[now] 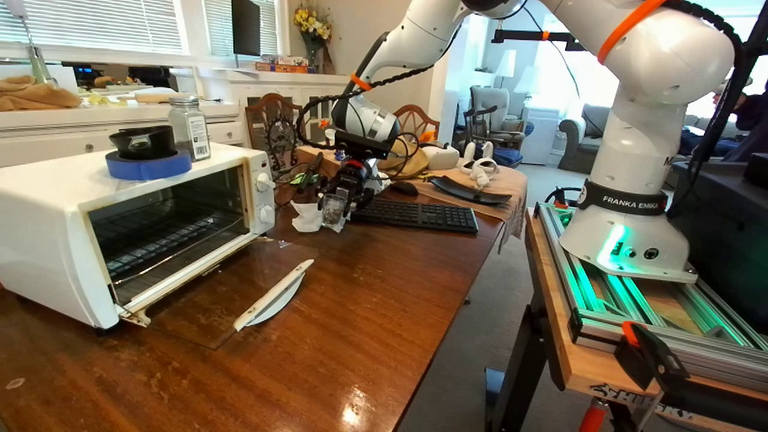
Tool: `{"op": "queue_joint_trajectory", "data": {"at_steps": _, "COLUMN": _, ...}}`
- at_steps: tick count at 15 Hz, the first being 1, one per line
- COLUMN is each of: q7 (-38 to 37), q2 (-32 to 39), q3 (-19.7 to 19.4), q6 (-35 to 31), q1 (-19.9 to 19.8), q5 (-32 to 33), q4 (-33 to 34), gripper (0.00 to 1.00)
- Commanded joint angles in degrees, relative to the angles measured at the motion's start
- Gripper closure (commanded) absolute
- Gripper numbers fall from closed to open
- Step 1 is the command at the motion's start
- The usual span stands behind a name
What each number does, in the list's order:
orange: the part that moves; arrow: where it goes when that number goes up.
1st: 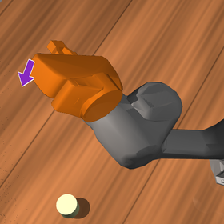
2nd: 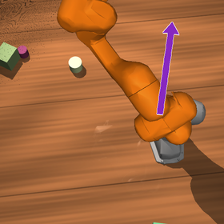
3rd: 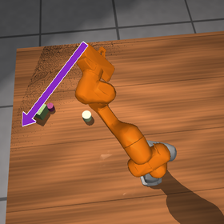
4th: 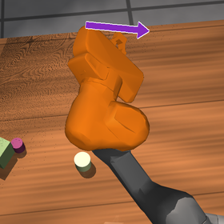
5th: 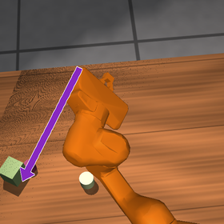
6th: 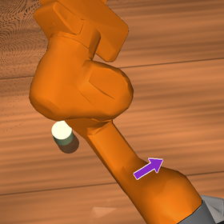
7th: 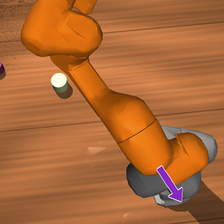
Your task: Put the small glass directly onto the table
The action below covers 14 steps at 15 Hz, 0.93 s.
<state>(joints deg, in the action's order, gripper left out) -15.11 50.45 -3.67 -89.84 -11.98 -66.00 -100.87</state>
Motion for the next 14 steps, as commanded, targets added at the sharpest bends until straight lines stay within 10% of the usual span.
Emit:
{"op": "queue_joint_trajectory", "data": {"at_steps": 1, "q7": -1.26, "q2": -1.55, "q3": -1.31, "q6": 1.26, "q1": 1.38, "q5": -0.90, "q4": -1.48, "gripper": 0.69}}
{"op": "queue_joint_trajectory", "data": {"at_steps": 7, "q7": -1.29, "q2": -1.22, "q3": -0.43, "q6": 7.47, "q1": 1.99, "q5": 2.27, "q4": 0.76, "gripper": 0.69}}
{"op": "queue_joint_trajectory", "data": {"at_steps": 8, "q7": -1.48, "q2": -0.25, "q3": -1.43, "q6": 4.51, "q1": 2.16, "q5": -0.02, "q4": 0.71, "gripper": 0.44}}
{"op": "queue_joint_trajectory", "data": {"at_steps": 12, "q7": -1.48, "q2": -0.48, "q3": -1.30, "q6": 6.96, "q1": 2.85, "q5": 0.55, "q4": 1.02, "gripper": 0.44}}
{"op": "queue_joint_trajectory", "data": {"at_steps": 13, "q7": -1.48, "q2": -0.48, "q3": -1.30, "q6": 6.98, "q1": 2.87, "q5": 0.57, "q4": 1.02, "gripper": 0.69}}
{"op": "queue_joint_trajectory", "data": {"at_steps": 14, "q7": -2.05, "q2": -0.07, "q3": -1.49, "q6": 6.73, "q1": 2.95, "q5": 0.43, "q4": 1.25, "gripper": 0.69}}
